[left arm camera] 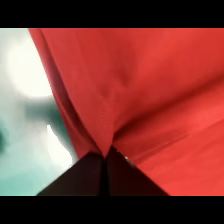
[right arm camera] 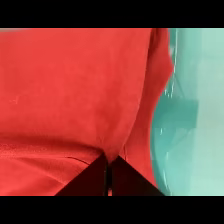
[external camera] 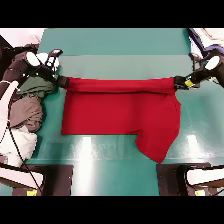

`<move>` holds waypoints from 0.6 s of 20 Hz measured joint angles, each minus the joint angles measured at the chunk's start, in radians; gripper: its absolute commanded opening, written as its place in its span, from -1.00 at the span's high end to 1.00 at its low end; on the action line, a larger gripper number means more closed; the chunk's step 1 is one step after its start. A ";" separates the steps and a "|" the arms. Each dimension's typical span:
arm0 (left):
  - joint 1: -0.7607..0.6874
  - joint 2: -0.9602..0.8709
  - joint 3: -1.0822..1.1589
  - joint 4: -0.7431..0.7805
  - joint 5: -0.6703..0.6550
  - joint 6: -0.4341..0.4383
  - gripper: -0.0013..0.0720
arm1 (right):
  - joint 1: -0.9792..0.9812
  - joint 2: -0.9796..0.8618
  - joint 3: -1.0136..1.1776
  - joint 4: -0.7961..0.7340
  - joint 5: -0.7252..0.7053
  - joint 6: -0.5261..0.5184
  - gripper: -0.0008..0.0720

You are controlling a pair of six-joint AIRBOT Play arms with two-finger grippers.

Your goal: Fold the shirts.

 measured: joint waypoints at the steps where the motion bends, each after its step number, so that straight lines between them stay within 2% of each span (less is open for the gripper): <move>1: 0.000 0.000 -0.009 0.001 -0.007 -0.001 -0.20 | 0.001 0.003 -0.021 0.000 0.002 0.000 -0.18; 2: 0.000 0.000 -0.016 0.006 -0.018 -0.005 -0.78 | 0.001 0.006 -0.037 0.002 0.010 0.000 -0.40; 4: 0.003 0.000 -0.021 0.008 -0.054 -0.035 -0.78 | 0.000 0.014 -0.051 0.027 0.036 -0.002 -0.38; 5: 0.005 0.002 -0.021 0.011 -0.082 -0.054 -0.53 | -0.005 0.023 -0.053 0.043 0.058 -0.002 -0.26; 6: 0.014 0.008 -0.020 0.011 -0.121 -0.071 -0.39 | -0.011 0.039 -0.055 0.048 0.079 -0.003 -0.25; 9: 0.065 0.080 -0.066 0.018 -0.205 -0.103 -0.41 | -0.037 0.110 -0.058 0.071 0.175 -0.028 -0.25; 12: 0.135 0.227 -0.235 -0.031 -0.239 -0.116 -0.40 | -0.065 0.200 -0.060 0.077 0.267 -0.048 -0.25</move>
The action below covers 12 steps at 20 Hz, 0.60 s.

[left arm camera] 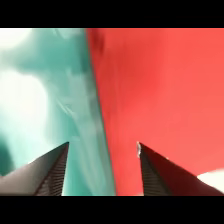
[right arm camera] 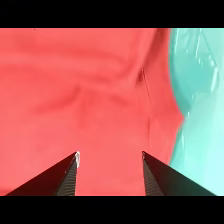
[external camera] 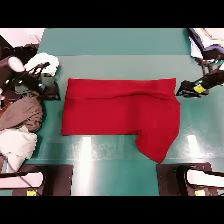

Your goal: Fold the shirts.

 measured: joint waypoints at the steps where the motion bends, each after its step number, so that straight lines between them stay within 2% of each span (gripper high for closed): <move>1: 0.015 0.052 -0.071 -0.016 -0.003 -0.002 -0.40 | -0.004 0.030 0.000 0.003 0.023 -0.004 -0.25; 7: 0.057 0.271 -0.481 -0.077 0.064 -0.008 -0.40 | -0.010 0.142 0.000 0.007 0.069 -0.014 -0.25; 12: 0.061 0.307 -0.607 -0.132 0.135 -0.006 -0.40 | -0.009 0.161 0.000 0.008 0.089 -0.016 -0.24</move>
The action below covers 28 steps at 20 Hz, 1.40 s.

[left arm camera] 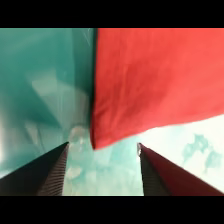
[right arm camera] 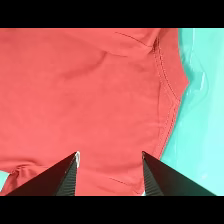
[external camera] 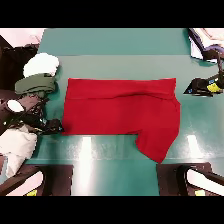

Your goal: Fold the shirts.

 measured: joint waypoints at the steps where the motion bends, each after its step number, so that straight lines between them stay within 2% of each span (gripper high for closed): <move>1: 0.000 0.003 -0.010 -0.008 0.012 0.001 -0.40 | 0.000 0.002 0.000 0.000 0.003 0.000 -0.23; 10: -0.036 0.009 -0.033 -0.073 0.101 0.005 -0.40 | 0.000 0.004 0.000 0.000 0.054 -0.001 -0.23; 11: -0.057 0.010 -0.034 -0.077 0.116 0.005 -0.27 | 0.000 0.004 -0.001 0.000 0.059 0.000 -0.23; 12: -0.077 0.009 -0.035 -0.078 0.130 0.005 0.42 | -0.001 0.006 -0.006 0.000 0.064 -0.001 -0.23; 13: -0.095 0.007 -0.037 -0.069 0.145 0.005 0.86 | -0.006 0.012 -0.018 0.002 0.064 -0.001 -0.23; 19: -0.133 0.009 -0.007 -0.068 0.121 -0.002 0.89 | -0.116 0.131 -0.306 -0.001 0.058 0.000 -0.23; 24: -0.138 0.009 0.058 -0.068 0.078 0.008 0.89 | -0.218 0.225 -0.629 0.007 -0.018 -0.004 -0.21; 28: -0.138 0.010 0.077 -0.067 0.068 0.013 0.89 | -0.239 0.245 -0.782 0.069 -0.093 -0.021 -0.20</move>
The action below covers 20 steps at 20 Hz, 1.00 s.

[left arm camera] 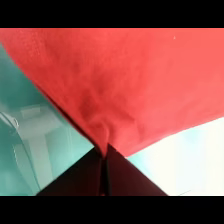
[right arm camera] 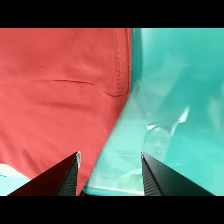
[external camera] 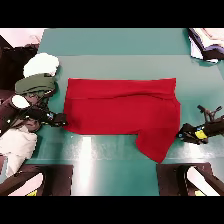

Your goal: Fold the shirts.

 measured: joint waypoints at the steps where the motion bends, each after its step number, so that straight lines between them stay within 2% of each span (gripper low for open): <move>1: 0.000 0.000 0.002 0.000 -0.001 0.000 0.89 | -0.002 -0.003 -0.019 0.010 -0.014 -0.003 -0.12; 3: 0.000 0.000 0.004 0.000 -0.002 0.001 0.89 | -0.005 -0.016 -0.043 0.036 -0.046 -0.010 0.09; 6: 0.000 0.000 0.006 0.000 -0.002 0.003 0.89 | 0.010 -0.046 -0.057 0.075 -0.065 -0.018 0.19; 7: 0.000 0.000 0.006 0.000 -0.002 0.003 0.89 | 0.022 -0.056 -0.060 0.076 -0.073 -0.019 0.57; 9: 0.000 0.000 0.006 0.000 -0.002 0.003 0.89 | 0.056 -0.067 -0.064 0.079 -0.100 -0.029 0.93; 14: 0.000 0.001 0.011 0.016 -0.022 0.006 0.89 | 0.137 -0.007 -0.042 0.022 -0.133 -0.041 0.94; 20: -0.001 0.123 0.035 0.089 -0.215 0.004 0.89 | 0.159 0.200 0.145 -0.200 0.174 0.011 0.94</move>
